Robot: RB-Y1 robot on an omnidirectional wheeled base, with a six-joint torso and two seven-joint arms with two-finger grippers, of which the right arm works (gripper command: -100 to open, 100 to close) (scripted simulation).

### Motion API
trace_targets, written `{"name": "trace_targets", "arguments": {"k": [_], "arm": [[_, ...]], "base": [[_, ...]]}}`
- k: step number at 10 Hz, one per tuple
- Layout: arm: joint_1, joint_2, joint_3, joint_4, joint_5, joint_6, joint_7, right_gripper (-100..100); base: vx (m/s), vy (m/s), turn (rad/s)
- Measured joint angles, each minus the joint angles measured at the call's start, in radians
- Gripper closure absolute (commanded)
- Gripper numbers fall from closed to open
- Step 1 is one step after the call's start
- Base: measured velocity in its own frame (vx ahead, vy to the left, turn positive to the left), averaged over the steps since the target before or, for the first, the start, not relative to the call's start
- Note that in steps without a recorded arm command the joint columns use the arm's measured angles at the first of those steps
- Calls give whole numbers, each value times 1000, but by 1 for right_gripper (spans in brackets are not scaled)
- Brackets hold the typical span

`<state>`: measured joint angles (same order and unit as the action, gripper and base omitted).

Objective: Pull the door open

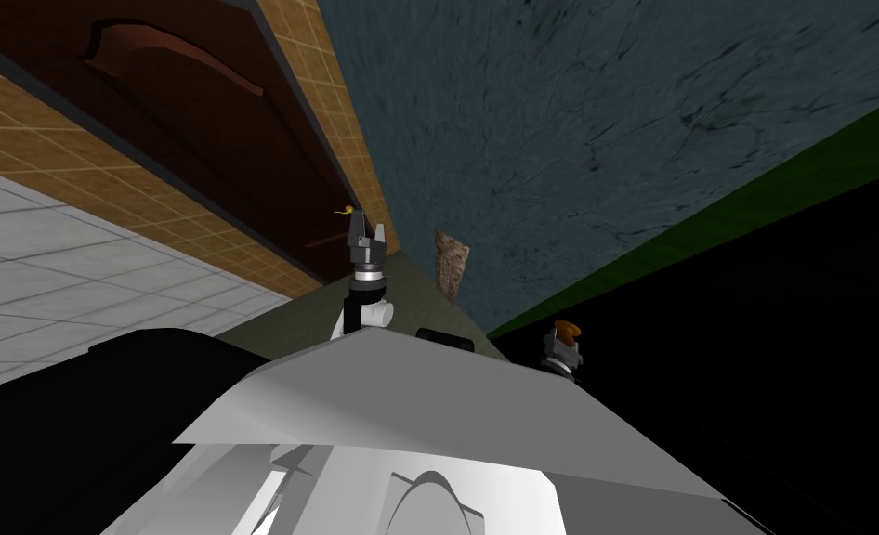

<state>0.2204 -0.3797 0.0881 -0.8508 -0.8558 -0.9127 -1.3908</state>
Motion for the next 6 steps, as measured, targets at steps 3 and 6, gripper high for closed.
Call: {"name": "trace_targets", "arguments": {"k": [3,6], "arm": [[12,-13,40,-15,22,-2,-24,100],[32,-25,81,-46,43,0,-43,100]], "base": [[-247,22,67],[-213,9,55]]}}
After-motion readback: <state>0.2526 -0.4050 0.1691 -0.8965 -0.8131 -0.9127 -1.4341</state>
